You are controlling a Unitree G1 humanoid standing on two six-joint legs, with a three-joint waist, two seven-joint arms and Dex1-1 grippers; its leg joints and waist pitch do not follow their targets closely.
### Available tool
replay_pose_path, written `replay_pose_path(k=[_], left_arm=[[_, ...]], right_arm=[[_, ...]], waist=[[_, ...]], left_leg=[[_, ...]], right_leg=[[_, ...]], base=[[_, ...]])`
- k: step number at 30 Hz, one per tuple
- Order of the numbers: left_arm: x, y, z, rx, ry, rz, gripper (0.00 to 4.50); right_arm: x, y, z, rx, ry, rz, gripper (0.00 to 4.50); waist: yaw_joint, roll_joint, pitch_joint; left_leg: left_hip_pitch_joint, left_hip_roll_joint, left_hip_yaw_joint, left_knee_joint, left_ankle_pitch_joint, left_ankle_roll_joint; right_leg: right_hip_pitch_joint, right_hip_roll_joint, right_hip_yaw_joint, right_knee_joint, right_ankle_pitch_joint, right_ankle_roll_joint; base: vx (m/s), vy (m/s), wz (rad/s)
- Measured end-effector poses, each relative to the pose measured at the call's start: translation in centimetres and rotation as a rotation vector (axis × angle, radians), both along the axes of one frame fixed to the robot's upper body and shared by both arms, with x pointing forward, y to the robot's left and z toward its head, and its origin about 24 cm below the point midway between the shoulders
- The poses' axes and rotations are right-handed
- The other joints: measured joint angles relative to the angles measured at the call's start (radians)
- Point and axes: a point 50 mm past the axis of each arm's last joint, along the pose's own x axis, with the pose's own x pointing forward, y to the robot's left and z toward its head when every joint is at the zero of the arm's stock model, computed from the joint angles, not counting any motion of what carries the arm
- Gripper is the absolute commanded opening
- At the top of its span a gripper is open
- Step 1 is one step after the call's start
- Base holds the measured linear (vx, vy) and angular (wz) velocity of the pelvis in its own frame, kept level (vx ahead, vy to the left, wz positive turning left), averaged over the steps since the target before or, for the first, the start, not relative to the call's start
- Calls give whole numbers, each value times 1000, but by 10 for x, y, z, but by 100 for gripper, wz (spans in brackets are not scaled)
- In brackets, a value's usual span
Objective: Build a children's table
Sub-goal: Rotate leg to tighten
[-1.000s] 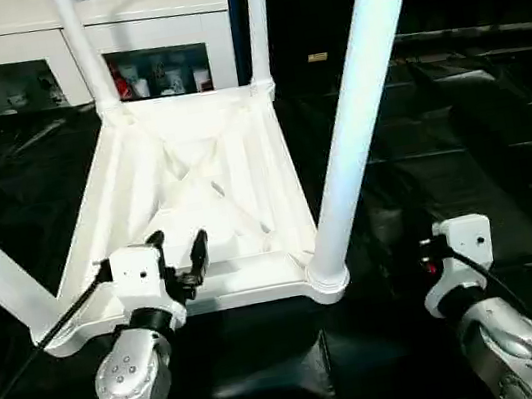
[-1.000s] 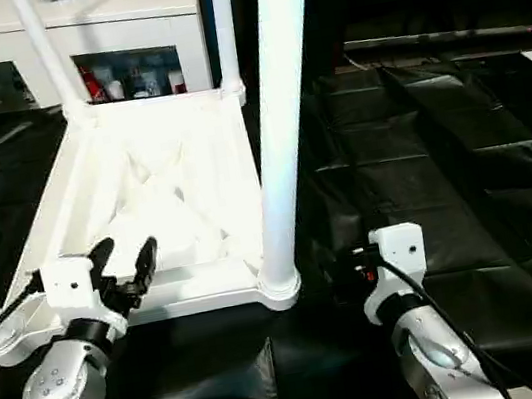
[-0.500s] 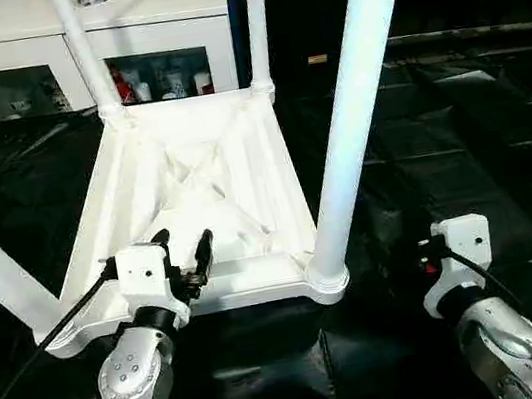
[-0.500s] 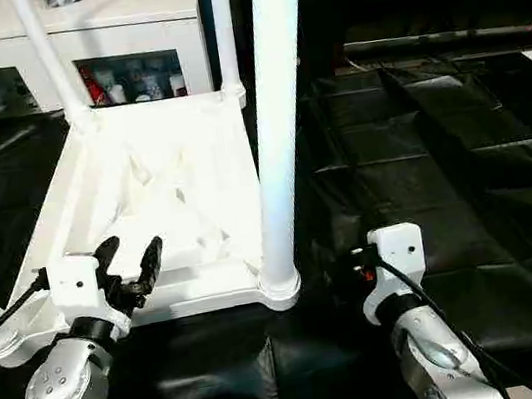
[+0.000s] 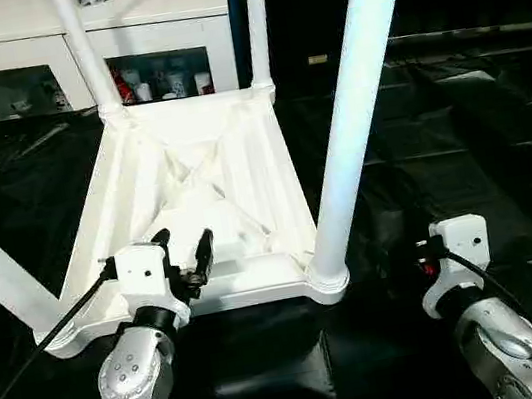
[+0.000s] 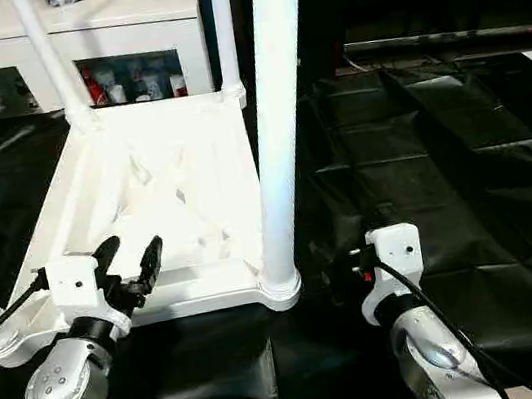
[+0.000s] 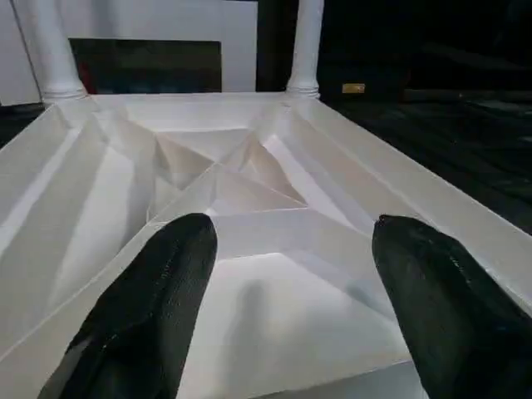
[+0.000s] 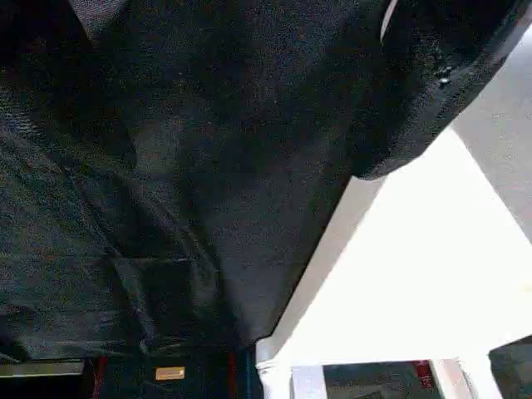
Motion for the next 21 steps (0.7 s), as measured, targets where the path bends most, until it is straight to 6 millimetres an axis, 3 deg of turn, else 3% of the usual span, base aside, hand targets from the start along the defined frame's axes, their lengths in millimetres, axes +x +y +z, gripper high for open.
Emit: replay_pose_path(k=[2, 4, 6, 9, 11, 12, 13, 14, 15, 16, 17, 18, 19, 20, 21], left_arm=[[0, 0, 0, 0, 0, -1, 351], [0, -1, 0, -1, -1, -3, 351], [1, -1, 1, -1, -2, -6, 351], [1, -2, 1, -1, -2, -9, 351], [1, -2, 1, -2, -2, -9, 351], [0, -1, 0, -1, 2, -7, 351], [0, -1, 0, 2, 2, -7, 351], [1, 0, 1, 4, -3, -8, 351], [3, -1, 4, 11, -14, -16, 351], [3, -1, 6, 8, -24, -13, 351], [2, -1, 4, -2, -18, -6, 351], [-4, 0, -4, -11, 16, 1, 351], [-10, 3, -11, -12, 49, 15, 351], [-11, 6, -13, -5, 58, 20, 351], [-8, 7, -8, 2, 33, 24, 351]], right_arm=[[0, 0, 0, 0, 0, 0, 448], [0, 0, 0, -1, -1, 1, 448], [0, 0, 0, -1, -2, 3, 448], [0, 2, 0, 0, -2, 8, 448], [1, 2, 0, 0, -2, 9, 448], [1, 3, 0, 1, -2, 11, 448], [1, 3, 1, 2, -3, 12, 448], [0, 3, 1, 5, -6, 11, 448], [-4, 1, -4, 4, 16, 1, 448], [-5, 1, -4, -1, 17, 3, 448], [-2, 0, -1, -8, 3, 10, 448], [-1, 0, 2, -16, -10, 19, 448], [-1, 0, 2, -15, -11, 31, 448], [-3, -1, 1, -8, -8, 35, 448], [-6, -2, -1, -6, 4, 55, 448]], waist=[[0, 1, -2], [0, 7, -8], [-1, 10, -18], [-1, 16, -24], [-4, 22, -23], [-8, 27, -19], [-12, 33, -17], [-6, 33, -5], [12, 24, -2], [39, 0, -5], [61, -5, -7], [68, -11, -2], [78, -2, 0], [75, 3, 1], [65, 5, 3]], left_leg=[[-4, 1, -1, 3, 1, 1], [-24, 2, -2, 16, 10, 15], [-60, 4, -2, 31, 17, 28], [-108, 8, -7, 49, 32, 53], [-123, 15, -8, 57, 38, 62], [-124, 18, -10, 57, 35, 57], [-125, 26, -12, 54, 36, 55], [-124, 33, -6, 48, 53, 53], [-123, 39, 23, 44, 62, 54], [-125, 42, 54, 41, 62, 54], [-132, 45, 72, 37, 63, 52], [-149, 26, 29, 150, 13, 21], [-139, -9, -28, 247, -7, 23], [-108, -48, -69, 286, -19, 16], [-34, -72, -80, 242, -98, 6]], right_leg=[[-2, 1, -1, 0, 7, -7], [-15, 5, -3, 1, 14, -9], [-45, 9, -6, 1, 30, -12], [-77, 10, -14, -8, 59, -15], [-85, 8, -33, -26, 78, -21], [-84, 4, -52, -38, 79, -18], [-79, -4, -68, -36, 72, -17], [-76, -8, -78, 57, 9, -23], [-62, -2, -86, 184, -57, -37], [-28, 8, -74, 216, -123, -34], [-25, 32, -39, 237, -181, -41], [-47, 27, -26, 235, -179, -41], [-46, 25, -14, 229, -176, -36], [-39, 20, -7, 219, -174, -32], [-43, 19, -10, 197, -173, -30]], base=[[0, 0, 0], [0, 0, 0], [0, 0, 0], [-128, 20, 1], [-216, 40, -6], [-238, 44, -10], [-260, 8, -17], [-261, -25, 11], [-261, -25, 11], [-203, -111, 24], [-142, -114, 17], [-142, -114, 17], [-109, 6, -2], [-146, 45, 2], [-146, 45, 2]])
